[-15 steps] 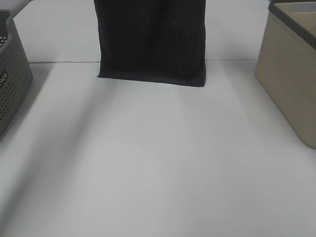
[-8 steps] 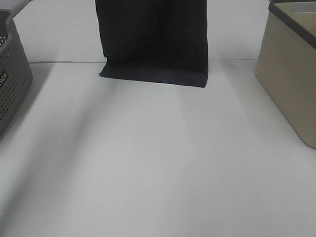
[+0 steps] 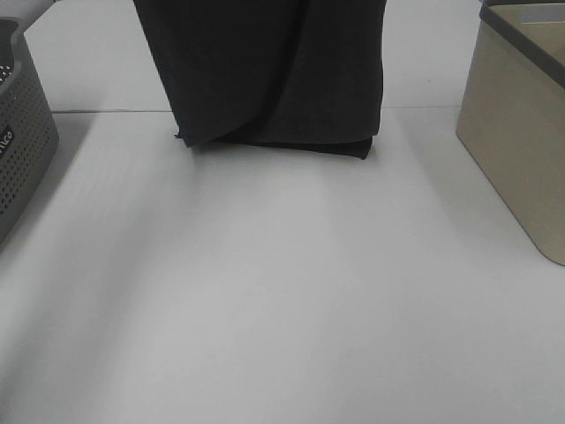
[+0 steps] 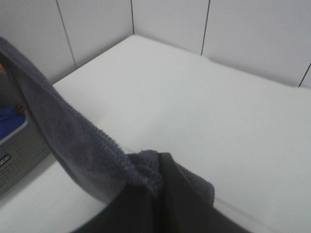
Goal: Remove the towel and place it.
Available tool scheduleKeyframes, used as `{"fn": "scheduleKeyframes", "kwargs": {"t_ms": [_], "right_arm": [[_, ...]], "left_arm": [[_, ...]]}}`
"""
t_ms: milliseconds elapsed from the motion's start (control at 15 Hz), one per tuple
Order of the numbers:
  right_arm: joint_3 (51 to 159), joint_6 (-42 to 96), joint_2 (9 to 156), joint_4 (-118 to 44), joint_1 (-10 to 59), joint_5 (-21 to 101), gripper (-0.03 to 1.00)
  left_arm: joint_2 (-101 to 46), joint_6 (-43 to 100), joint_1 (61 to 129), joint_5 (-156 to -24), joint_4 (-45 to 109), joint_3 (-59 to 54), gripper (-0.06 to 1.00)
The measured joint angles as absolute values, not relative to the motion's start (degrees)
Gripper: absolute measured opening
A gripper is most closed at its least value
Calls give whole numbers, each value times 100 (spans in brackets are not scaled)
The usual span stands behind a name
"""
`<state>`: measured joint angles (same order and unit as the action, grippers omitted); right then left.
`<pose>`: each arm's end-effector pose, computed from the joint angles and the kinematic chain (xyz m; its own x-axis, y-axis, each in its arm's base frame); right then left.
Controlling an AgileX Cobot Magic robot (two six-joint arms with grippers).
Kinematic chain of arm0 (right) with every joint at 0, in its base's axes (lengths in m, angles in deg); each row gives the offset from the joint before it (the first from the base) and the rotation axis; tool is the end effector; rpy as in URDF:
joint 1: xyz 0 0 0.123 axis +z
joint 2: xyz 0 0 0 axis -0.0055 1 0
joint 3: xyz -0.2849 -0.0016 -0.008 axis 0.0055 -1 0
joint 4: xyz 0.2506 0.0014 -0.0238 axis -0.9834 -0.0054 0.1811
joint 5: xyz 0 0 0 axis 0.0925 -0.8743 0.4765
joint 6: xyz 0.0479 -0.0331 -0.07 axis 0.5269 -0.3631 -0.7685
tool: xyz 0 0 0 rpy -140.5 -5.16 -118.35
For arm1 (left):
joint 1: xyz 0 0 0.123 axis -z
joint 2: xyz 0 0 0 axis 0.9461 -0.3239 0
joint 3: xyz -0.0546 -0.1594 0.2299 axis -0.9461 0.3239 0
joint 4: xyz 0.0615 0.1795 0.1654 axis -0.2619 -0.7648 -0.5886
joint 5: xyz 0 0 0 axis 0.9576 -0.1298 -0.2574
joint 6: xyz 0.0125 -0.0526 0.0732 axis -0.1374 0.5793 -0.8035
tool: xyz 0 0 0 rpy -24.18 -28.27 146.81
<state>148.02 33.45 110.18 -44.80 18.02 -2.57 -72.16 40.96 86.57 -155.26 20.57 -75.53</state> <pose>0.3594 0.1396 0.4931 -0.3145 -0.2210 -0.9232 -0.5330 0.8459 -0.0209 0.4097 -0.1164 0.4850 -0.3373 0.4688 -0.8164 0.4463 0.8432 0.2998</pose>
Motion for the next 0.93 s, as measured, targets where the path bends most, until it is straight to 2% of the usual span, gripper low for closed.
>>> {"fn": "scheduleKeyframes", "kwargs": {"t_ms": [200,333,467,533,600,933], "right_arm": [[14802,3608,10841,-4526,1802,-1489,2],[14802,3734,10778,-4531,1802,-1999,2],[14670,3877,10669,-4548,1808,-2062,2],[14584,3906,10617,-4571,1814,-2062,2],[13983,4038,10256,-4686,1819,-2062,2],[12195,4221,9162,-5144,1825,-2062,2]], "left_arm": [[-6952,4675,8657,-15566,2321,-7249,0],[-6517,4869,8657,-15566,2435,-6390,0],[-5835,4898,8657,-15578,2435,-5124,0],[-5674,4898,8663,-15578,2441,-4854,0],[-4895,4909,8685,-15578,2475,-3685,0],[-3635,4909,8703,-15561,2796,-1875,0]]}}
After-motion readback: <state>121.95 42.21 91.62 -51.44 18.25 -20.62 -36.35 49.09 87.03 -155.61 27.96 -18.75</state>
